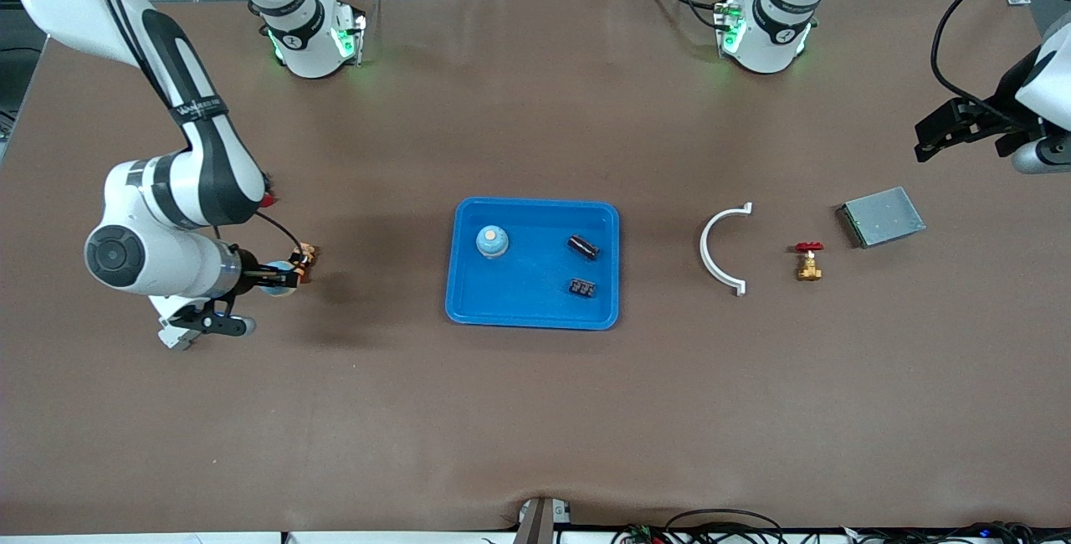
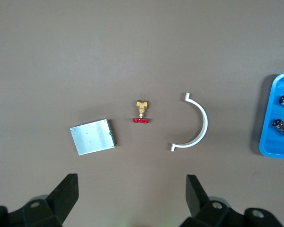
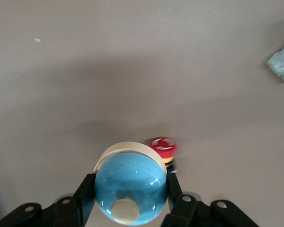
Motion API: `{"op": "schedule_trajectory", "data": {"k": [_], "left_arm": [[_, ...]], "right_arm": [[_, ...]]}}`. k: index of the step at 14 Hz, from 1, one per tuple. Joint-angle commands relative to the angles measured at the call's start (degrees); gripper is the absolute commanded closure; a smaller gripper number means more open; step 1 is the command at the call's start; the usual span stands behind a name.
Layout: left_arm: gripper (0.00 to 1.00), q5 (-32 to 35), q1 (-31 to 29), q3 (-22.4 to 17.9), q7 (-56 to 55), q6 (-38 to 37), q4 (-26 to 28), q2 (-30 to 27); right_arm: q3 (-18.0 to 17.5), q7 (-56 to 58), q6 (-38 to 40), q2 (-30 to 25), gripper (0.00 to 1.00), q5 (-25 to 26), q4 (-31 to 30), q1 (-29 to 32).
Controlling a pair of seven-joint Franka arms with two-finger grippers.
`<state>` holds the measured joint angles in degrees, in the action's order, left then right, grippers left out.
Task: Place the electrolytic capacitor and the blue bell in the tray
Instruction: 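Lift the bell with the right gripper and carry it toward the tray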
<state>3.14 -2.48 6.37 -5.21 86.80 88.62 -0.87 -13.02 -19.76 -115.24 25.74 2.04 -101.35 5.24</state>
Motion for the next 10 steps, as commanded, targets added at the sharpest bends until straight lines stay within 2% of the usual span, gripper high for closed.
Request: {"op": "schedule_trajectory", "data": {"k": [1,4,10], "left_arm": [[0.0,-1.2,-0.59,0.04,1.61,-0.49,-0.03,-0.63],[0.0,-1.12,-0.59,0.04,1.69,-0.49,0.06,-0.63],[0.0,-1.11,-0.59,0.04,4.24,0.04,0.76,-0.72]], "right_arm": [[0.01,-8.86,0.9,0.1,0.86,-1.6,1.59,-3.38],[0.01,-17.3,0.46,0.8,0.86,-3.88,3.78,-8.38],[0.01,-29.44,-1.38,5.01,0.86,-5.29,8.17,-15.07]]}}
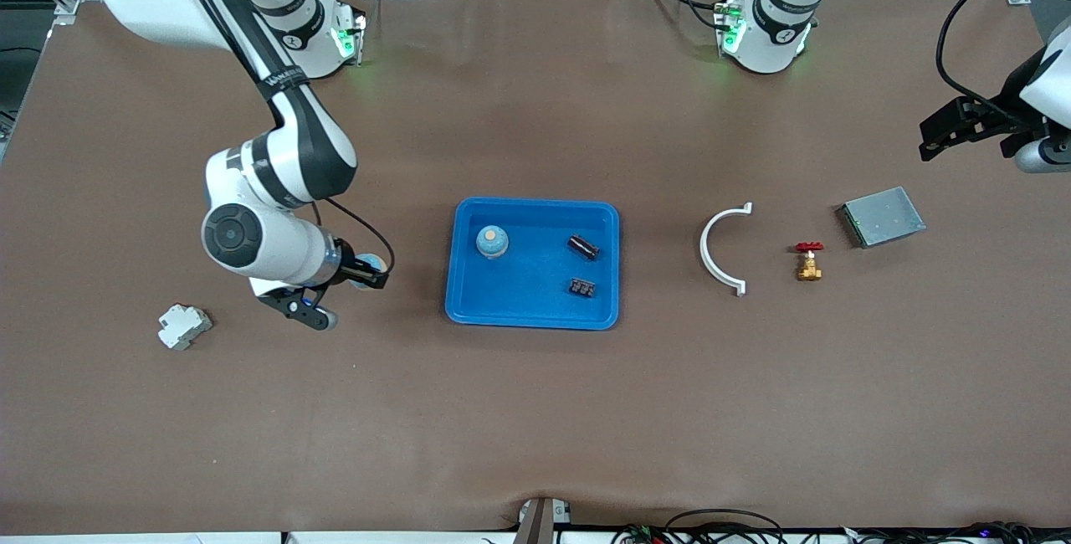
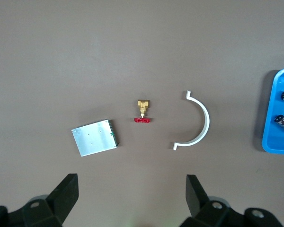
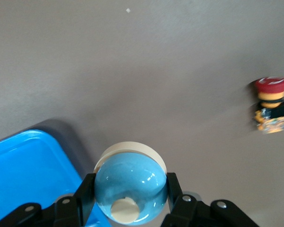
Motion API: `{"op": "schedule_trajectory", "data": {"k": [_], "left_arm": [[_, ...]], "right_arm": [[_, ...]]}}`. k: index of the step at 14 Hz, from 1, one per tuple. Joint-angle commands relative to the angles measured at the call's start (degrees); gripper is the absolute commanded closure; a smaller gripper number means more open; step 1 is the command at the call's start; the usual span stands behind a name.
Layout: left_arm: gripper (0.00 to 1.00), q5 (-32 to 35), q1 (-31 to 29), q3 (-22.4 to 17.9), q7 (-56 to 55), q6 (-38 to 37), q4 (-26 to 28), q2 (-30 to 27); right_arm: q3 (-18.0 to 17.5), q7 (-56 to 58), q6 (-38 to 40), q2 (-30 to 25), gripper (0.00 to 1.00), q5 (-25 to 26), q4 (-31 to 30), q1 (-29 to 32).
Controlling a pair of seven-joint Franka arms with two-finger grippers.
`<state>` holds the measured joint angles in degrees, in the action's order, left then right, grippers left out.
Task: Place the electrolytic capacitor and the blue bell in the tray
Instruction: 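Lower the bell into the tray with the right gripper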
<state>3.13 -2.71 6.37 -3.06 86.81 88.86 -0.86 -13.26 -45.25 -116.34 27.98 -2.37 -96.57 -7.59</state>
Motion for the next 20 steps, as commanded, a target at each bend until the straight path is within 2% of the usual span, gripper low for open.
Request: {"op": "schedule_trajectory", "data": {"k": [1,4,9,15,20], "left_arm": [[0.0,-1.11,-0.36,0.13,2.1,0.11,0.61,-0.81],[0.0,-1.11,-0.1,0.48,2.1,0.82,0.61,-0.72],[0.0,-0.94,-0.01,0.66,2.1,0.82,1.14,-0.98],[0.0,-1.11,-0.36,1.45,2.1,3.8,3.59,-1.95],[0.0,-1.11,-0.45,1.27,2.1,4.69,3.95,-1.86]], "right_arm": [[0.25,-7.02,-1.33,4.0,0.86,-0.8,4.45,-4.17],[0.34,-14.07,-1.69,8.4,0.86,-0.01,8.66,-9.1],[0.51,-16.71,-5.99,11.66,0.86,-0.27,9.47,-12.27],[0.6,-19.61,-9.86,14.91,0.86,-0.27,11.13,-14.38],[0.69,-20.14,-10.04,17.28,0.86,-0.18,13.25,-14.83]]}}
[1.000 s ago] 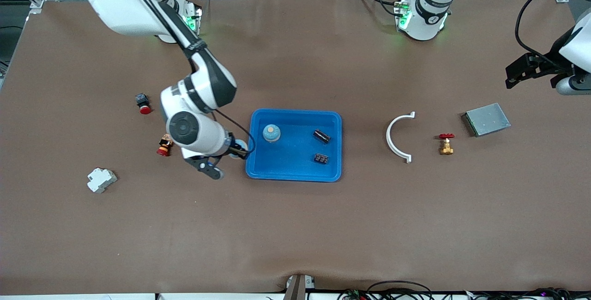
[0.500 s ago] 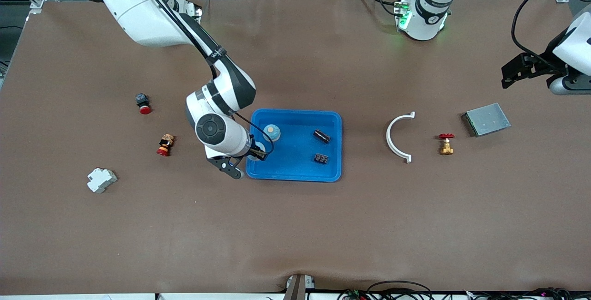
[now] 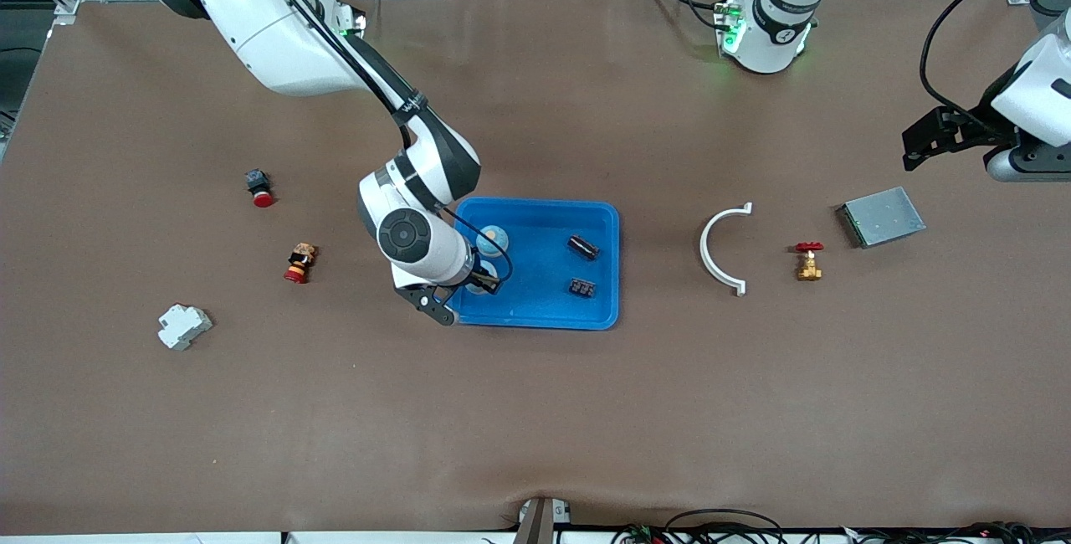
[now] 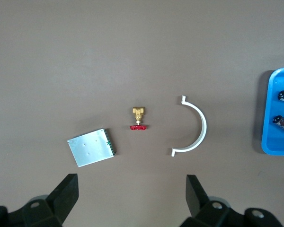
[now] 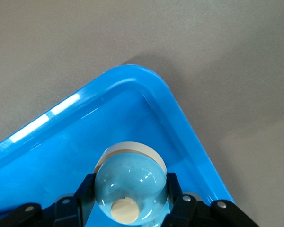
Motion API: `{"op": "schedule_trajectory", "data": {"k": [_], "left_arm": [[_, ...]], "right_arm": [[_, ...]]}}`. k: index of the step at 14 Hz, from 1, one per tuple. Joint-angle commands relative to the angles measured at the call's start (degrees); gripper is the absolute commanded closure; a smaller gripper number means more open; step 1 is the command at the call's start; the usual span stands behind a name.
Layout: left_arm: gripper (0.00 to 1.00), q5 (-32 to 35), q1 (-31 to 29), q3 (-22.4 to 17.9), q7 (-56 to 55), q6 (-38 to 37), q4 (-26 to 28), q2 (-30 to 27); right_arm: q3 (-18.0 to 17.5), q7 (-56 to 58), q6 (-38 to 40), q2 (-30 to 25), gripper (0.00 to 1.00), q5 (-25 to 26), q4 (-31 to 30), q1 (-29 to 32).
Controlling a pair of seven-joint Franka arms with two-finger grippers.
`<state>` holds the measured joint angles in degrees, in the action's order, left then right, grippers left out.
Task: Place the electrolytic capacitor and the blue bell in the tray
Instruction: 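Lower the bell into the tray with the right gripper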
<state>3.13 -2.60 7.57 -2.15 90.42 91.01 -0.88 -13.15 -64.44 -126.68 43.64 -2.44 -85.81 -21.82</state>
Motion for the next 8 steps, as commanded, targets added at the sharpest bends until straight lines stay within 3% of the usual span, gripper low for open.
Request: {"op": "schedule_trajectory", "data": {"k": [1,8], "left_arm": [[0.0,-1.11,-0.56,0.07,1.18,1.08,1.89,-1.84],[0.0,-0.67,-0.47,0.07,0.83,1.43,3.47,-2.1]], "right_arm": [[0.67,-1.03,0.29,1.88,0.86,-0.11,2.49,-0.77],[0.76,-1.03,-0.67,3.91,0.86,-0.11,3.54,-0.59]]}}
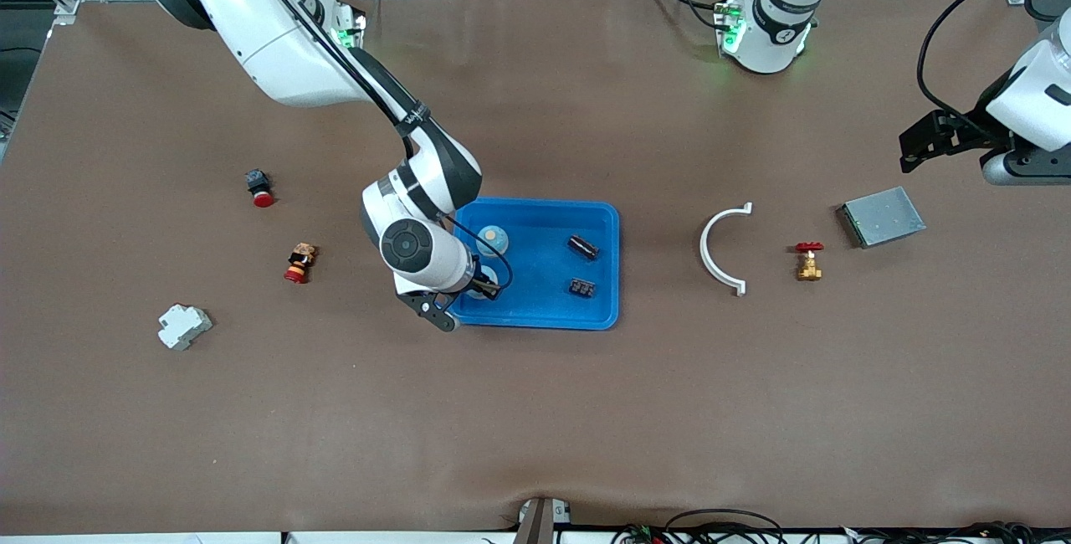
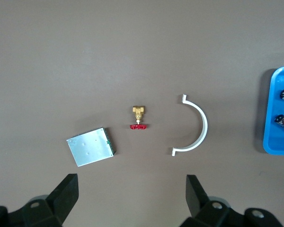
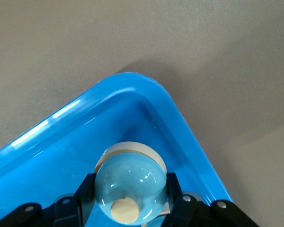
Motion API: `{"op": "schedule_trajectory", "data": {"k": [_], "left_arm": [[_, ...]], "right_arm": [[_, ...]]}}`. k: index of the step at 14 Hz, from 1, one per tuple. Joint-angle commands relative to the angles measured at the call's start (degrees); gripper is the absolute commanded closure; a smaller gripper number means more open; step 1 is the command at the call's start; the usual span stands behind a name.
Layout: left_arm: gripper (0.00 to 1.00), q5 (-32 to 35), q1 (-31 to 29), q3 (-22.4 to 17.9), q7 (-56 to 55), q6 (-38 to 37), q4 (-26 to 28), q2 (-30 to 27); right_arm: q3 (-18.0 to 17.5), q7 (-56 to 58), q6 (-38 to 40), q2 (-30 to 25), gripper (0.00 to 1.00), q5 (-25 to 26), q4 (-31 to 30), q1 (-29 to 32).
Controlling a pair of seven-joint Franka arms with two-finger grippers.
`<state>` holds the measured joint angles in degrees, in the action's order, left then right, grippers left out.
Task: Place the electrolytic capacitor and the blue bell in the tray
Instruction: 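Lower the bell into the tray with the right gripper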
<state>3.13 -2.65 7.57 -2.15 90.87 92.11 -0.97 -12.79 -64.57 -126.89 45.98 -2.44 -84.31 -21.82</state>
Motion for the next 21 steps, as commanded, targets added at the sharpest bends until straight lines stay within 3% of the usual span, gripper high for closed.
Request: {"op": "schedule_trajectory", "data": {"k": [1,5,8,10,11,16,21], "left_arm": [[0.0,-0.67,-0.43,0.08,0.83,0.97,2.38,-2.01],[0.0,-0.41,-0.43,0.08,1.0,0.97,2.38,-1.93],[0.0,-0.32,-0.43,0.16,1.09,0.97,2.38,-1.93],[0.0,-0.32,-0.43,0.16,1.09,0.97,2.38,-1.93],[0.0,-0.32,-0.43,0.16,1.0,0.97,2.38,-1.93],[0.0,-0.32,-0.43,0.16,1.0,0.97,2.38,-1.93],[0.0,-0.32,-0.43,0.25,1.09,0.89,2.38,-2.01]], "right_arm": [[0.4,-0.91,-0.73,1.74,0.86,-0.11,2.05,-0.59],[0.4,-0.65,-0.82,1.92,0.78,0.33,2.05,-0.77],[0.4,-0.21,-0.64,1.92,0.46,0.77,1.96,-0.77],[0.4,-0.21,-0.55,1.74,0.08,0.77,1.96,-0.77],[0.4,-0.21,-0.55,1.66,0.0,1.12,1.96,-0.77],[0.22,-0.03,1.28,-0.01,0.0,1.83,2.05,-0.77],[-0.31,0.32,11.56,-5.62,0.0,1.65,4.6,-0.59]]}}
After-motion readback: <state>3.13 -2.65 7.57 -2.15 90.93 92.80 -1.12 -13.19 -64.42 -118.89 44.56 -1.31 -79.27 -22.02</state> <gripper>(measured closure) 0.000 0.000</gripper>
